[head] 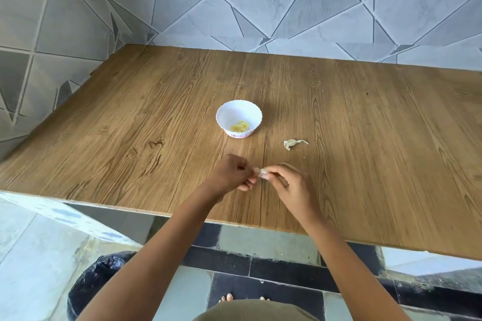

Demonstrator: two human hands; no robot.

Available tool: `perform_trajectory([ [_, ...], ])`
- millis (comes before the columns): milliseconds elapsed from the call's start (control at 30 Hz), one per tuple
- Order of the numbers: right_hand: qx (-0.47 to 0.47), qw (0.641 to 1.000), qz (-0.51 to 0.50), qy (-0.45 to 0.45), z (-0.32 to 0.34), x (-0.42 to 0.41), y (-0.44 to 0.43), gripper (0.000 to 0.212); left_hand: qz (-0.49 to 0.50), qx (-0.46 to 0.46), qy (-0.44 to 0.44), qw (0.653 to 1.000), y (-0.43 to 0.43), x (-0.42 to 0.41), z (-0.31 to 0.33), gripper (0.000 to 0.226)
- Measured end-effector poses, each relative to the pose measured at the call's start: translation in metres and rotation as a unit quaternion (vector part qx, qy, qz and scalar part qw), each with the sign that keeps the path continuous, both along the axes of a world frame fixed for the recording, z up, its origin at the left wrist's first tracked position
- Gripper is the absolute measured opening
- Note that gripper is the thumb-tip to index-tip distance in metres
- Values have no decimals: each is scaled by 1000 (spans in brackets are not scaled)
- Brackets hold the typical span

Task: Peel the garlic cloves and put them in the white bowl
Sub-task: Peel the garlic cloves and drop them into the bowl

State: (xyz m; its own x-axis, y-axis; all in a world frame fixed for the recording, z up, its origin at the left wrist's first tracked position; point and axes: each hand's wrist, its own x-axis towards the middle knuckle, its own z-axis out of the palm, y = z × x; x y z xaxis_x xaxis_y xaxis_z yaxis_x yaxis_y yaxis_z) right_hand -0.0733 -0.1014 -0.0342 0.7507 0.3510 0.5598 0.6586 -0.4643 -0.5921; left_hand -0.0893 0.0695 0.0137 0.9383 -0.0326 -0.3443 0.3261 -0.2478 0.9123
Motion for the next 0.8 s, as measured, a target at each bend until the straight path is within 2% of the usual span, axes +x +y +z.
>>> perform_trajectory([
  [67, 8, 1000, 9, 25, 2, 1, 0, 29, -20, 48, -33, 998, 1, 0, 0, 14],
  [200, 50, 982, 32, 181, 5, 1, -1, 13, -62, 121, -108, 985, 5, 0, -3, 12],
  [300, 139, 926, 29, 350, 13, -2, 2, 15, -57, 132, -141, 980, 4, 0, -7, 11],
  [400, 235, 861, 5, 450, 18, -3, 4, 17, -36, 83, -145, 985, 3, -1, -11, 10],
  [467, 266, 841, -12, 471, 19, -4, 6, 15, -16, 7, -121, 992, 1, -2, -11, 10],
  [533, 287, 834, -30, 471, 18, -6, 9, 12, -3, -12, -102, 995, -2, -2, -10, 11],
  [600, 296, 839, -53, 453, 17, -8, 11, 10, 21, 74, -122, 990, -2, 0, -14, 13],
  [667, 291, 853, -65, 429, 17, -9, 12, 9, 21, 221, -176, 959, 2, 2, -19, 10],
  [700, 284, 860, -67, 419, 17, -9, 12, 8, -1, 262, -196, 945, 3, 2, -20, 5],
  [800, 279, 868, -73, 404, 18, -10, 13, 10, -48, 299, -205, 931, 3, -1, -16, 20],
])
